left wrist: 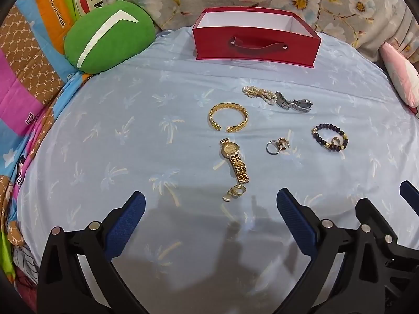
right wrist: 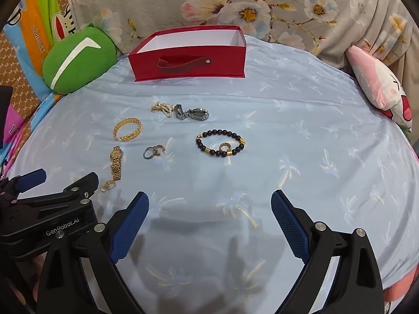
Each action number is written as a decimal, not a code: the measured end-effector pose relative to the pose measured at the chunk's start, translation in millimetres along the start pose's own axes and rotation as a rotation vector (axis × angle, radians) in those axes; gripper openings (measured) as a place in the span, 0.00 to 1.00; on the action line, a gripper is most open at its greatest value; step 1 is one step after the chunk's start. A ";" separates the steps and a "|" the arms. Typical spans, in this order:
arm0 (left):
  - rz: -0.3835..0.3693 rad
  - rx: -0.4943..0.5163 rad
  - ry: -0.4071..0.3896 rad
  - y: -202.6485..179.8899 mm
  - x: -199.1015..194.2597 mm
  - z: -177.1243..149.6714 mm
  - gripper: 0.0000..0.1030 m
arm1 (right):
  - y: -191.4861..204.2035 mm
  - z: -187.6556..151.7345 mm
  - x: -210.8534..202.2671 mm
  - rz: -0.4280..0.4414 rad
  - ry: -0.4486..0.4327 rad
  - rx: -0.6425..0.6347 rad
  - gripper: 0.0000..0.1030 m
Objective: Organize jewelry
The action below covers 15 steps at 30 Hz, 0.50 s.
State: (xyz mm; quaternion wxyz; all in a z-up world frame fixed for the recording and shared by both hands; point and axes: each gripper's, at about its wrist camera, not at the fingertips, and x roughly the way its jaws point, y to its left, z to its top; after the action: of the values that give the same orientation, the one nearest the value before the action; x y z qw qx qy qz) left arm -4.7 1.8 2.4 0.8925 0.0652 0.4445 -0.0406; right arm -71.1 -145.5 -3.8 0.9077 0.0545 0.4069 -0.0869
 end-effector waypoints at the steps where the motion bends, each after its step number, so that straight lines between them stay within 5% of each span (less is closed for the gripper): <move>1: 0.001 0.000 0.001 0.3 -0.2 -0.4 0.95 | 0.0 0.0 0.0 0.000 0.000 0.000 0.90; 15: 0.008 0.005 0.006 -2.2 0.4 -1.1 0.95 | -2.4 -2.4 -1.4 0.006 0.000 0.004 0.90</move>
State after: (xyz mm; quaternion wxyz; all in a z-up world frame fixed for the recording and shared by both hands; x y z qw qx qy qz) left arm -5.6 -0.2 1.3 0.8911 0.0694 0.4468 -0.0382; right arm -74.2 -147.3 -4.4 0.9077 0.0577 0.4067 -0.0852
